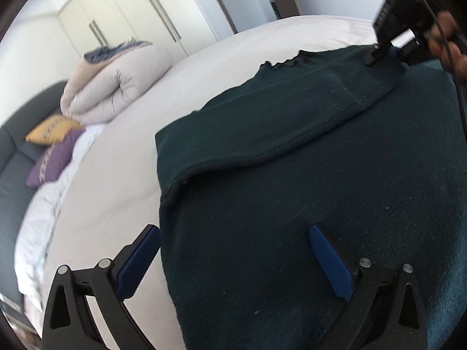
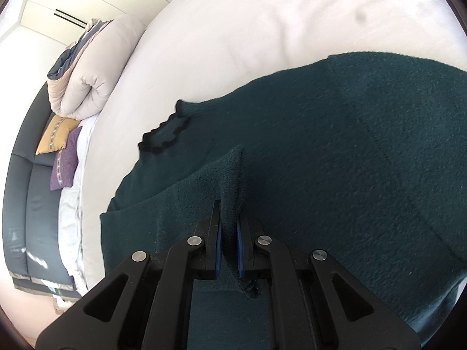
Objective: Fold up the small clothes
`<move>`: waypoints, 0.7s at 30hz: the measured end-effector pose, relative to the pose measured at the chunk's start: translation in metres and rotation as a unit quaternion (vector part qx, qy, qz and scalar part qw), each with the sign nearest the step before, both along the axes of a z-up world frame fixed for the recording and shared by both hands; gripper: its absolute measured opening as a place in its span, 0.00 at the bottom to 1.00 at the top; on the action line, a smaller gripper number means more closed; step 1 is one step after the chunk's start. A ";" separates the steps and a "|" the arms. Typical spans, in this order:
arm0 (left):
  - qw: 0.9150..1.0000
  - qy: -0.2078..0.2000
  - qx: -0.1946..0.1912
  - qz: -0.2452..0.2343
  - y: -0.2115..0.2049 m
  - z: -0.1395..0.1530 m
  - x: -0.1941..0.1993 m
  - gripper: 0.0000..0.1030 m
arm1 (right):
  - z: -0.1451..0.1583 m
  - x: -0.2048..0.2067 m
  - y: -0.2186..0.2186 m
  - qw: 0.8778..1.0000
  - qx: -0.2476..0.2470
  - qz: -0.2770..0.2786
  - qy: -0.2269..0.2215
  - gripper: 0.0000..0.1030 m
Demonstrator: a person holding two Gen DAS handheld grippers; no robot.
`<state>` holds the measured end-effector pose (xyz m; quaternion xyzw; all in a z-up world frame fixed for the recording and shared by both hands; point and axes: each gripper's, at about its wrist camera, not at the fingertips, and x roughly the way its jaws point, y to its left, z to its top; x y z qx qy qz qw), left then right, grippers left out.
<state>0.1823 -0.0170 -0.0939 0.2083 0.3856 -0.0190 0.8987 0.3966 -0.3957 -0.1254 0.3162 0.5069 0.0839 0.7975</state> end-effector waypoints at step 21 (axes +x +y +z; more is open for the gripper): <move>1.000 -0.005 -0.009 0.008 0.004 -0.009 -0.010 1.00 | -0.011 -0.064 -0.036 0.999 -0.033 -0.017 -0.007 0.06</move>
